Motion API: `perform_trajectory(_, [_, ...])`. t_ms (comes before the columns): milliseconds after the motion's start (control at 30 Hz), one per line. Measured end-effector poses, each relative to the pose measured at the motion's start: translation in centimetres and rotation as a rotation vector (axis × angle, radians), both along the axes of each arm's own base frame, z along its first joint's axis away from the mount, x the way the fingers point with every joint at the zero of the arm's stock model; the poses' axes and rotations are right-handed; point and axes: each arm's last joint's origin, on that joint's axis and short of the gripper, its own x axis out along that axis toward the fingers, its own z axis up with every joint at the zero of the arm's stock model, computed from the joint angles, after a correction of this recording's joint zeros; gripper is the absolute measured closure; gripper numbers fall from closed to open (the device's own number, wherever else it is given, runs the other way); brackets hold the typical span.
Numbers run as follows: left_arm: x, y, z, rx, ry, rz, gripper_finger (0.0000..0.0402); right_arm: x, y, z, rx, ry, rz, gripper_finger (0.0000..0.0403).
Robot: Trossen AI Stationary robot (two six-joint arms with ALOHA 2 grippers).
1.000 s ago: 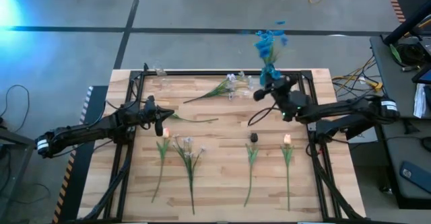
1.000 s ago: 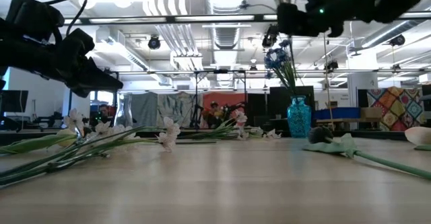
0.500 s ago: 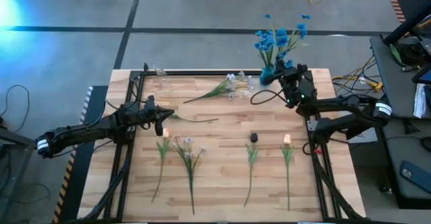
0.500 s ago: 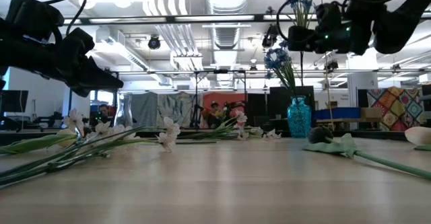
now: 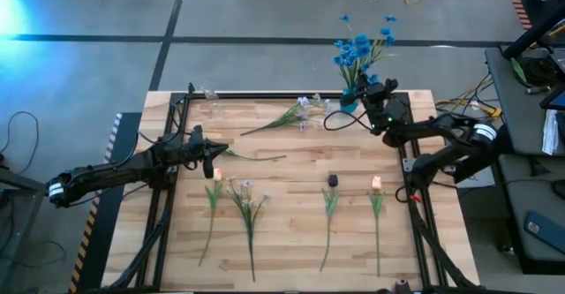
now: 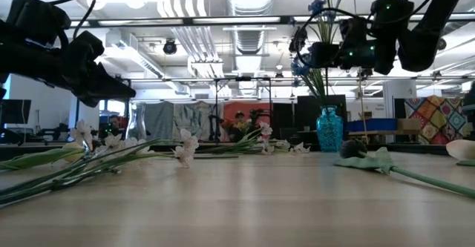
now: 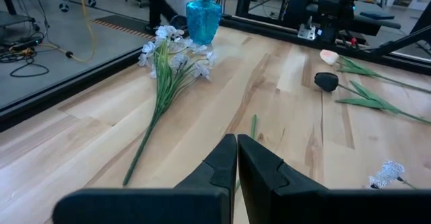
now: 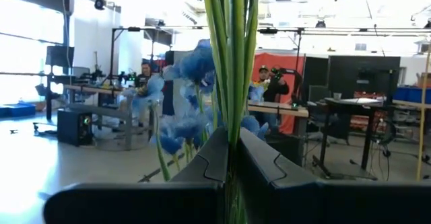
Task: Sort flowers into vase by color
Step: Put the blue flower into the blue vase
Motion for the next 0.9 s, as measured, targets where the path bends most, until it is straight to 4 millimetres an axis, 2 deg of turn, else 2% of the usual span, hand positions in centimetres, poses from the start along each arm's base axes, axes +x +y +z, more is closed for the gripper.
perform_trajectory(267, [0.0,0.0,0.0,0.0,0.0,0.0,0.0402,0.2,-0.3,-1.2,0.032,0.029,-0.001,0.039])
perform_trajectory(500, [0.0,0.0,0.1,0.002,-0.006,0.0,0.0402,0.1,-0.2,-1.4,0.051,0.017,-0.037,0.0385])
perform_trajectory(900, [0.1,0.0,0.3,0.008,-0.033,-0.002,0.0402,0.1,-0.3,-2.1,0.109,0.033,-0.049,0.0286])
